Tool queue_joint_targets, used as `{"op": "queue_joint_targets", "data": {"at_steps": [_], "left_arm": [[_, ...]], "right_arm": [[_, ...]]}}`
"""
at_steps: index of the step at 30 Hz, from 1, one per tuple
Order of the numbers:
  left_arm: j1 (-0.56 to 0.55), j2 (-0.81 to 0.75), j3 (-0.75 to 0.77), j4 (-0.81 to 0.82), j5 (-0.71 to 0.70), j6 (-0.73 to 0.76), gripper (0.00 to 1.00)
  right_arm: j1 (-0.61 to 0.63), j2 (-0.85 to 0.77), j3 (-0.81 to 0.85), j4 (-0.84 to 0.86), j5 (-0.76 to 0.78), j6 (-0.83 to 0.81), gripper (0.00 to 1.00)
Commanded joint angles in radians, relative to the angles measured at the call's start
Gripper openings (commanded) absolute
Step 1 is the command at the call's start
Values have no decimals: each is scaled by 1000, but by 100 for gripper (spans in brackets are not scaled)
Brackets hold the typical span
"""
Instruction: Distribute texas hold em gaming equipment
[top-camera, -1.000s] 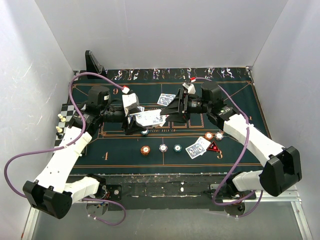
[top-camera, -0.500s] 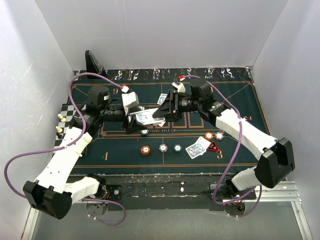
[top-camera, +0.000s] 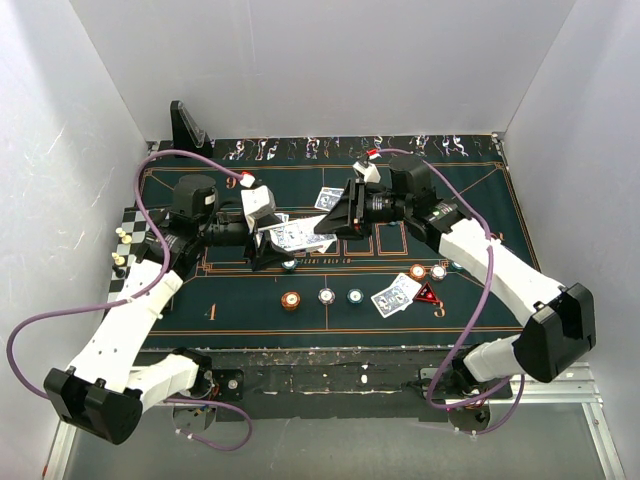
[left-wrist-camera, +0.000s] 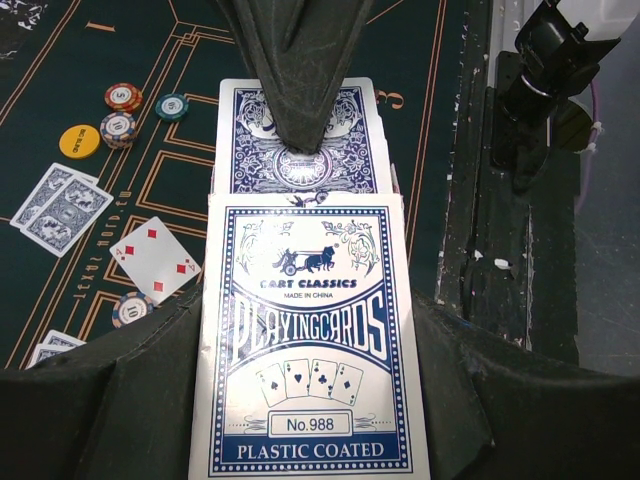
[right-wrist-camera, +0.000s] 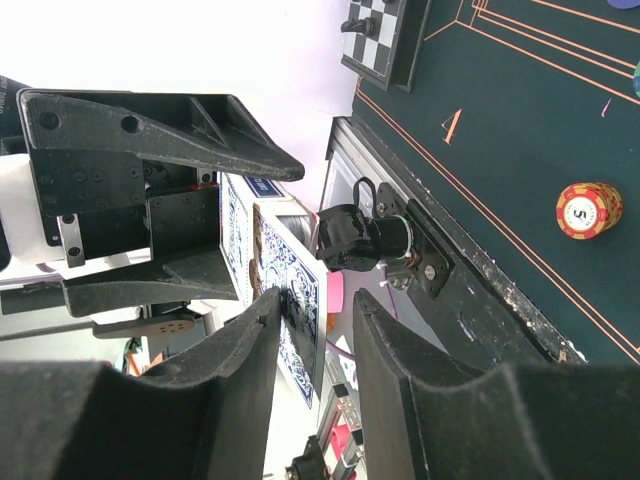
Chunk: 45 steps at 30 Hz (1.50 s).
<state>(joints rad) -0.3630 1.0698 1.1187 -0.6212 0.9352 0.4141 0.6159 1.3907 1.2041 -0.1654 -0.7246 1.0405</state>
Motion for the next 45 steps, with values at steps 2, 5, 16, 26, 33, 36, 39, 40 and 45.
{"op": "queue_joint_targets", "data": {"at_steps": [2, 5, 16, 26, 33, 36, 39, 40, 45], "left_arm": [[-4, -34, -14, 55, 31, -21, 11], [-4, -37, -17, 69, 31, -29, 11], [-2, -45, -10, 60, 13, -44, 11], [-2, -36, 4, 60, 7, -41, 11], [-2, -37, -5, 60, 4, -40, 11], [-1, -39, -7, 60, 4, -40, 11], [-1, -41, -7, 60, 2, -41, 11], [-1, -39, -7, 60, 2, -41, 11], [-1, -44, -13, 60, -3, -41, 11]], "right_arm": [[-10, -56, 17, -45, 7, -26, 41], [-12, -68, 8, -65, 8, -33, 42], [-25, -137, -55, -71, -4, -27, 42], [-80, -182, -104, -54, -24, -4, 40], [-116, -216, -143, 18, -53, 35, 33], [-120, -217, -138, 33, -52, 38, 33], [-122, -210, -132, 41, -58, 41, 31], [-122, -208, -130, 41, -61, 41, 30], [-123, -222, -120, 26, -55, 32, 27]]}}
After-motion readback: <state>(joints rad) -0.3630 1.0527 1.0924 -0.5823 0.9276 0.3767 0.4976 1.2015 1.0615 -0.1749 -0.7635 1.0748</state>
